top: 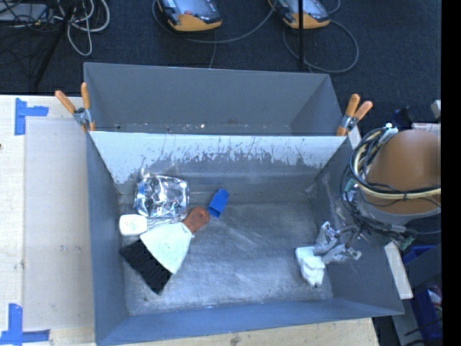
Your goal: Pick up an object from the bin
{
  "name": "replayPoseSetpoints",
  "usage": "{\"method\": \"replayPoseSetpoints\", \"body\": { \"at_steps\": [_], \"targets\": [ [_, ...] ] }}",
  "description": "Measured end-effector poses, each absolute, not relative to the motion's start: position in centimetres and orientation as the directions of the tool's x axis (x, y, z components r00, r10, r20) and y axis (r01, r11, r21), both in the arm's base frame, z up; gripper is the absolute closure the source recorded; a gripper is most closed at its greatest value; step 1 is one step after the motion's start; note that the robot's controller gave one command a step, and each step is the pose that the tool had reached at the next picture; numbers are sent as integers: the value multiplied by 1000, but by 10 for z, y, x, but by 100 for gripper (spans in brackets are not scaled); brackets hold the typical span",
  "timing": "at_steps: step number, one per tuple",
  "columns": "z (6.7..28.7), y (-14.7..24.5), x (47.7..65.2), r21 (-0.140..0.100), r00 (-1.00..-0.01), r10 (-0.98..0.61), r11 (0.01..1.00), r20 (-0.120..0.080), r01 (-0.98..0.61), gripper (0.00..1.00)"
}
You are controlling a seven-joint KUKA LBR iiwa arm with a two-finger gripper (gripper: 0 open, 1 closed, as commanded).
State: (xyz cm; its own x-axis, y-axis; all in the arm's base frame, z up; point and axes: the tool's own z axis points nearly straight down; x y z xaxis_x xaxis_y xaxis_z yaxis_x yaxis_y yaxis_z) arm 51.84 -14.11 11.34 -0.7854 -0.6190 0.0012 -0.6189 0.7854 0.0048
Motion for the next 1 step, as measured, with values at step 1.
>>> {"method": "replayPoseSetpoints", "body": {
  "at_steps": [1],
  "targets": [
    [143,-143,535,-3,-840,-542,840,-5,-542,100]
  ]
}}
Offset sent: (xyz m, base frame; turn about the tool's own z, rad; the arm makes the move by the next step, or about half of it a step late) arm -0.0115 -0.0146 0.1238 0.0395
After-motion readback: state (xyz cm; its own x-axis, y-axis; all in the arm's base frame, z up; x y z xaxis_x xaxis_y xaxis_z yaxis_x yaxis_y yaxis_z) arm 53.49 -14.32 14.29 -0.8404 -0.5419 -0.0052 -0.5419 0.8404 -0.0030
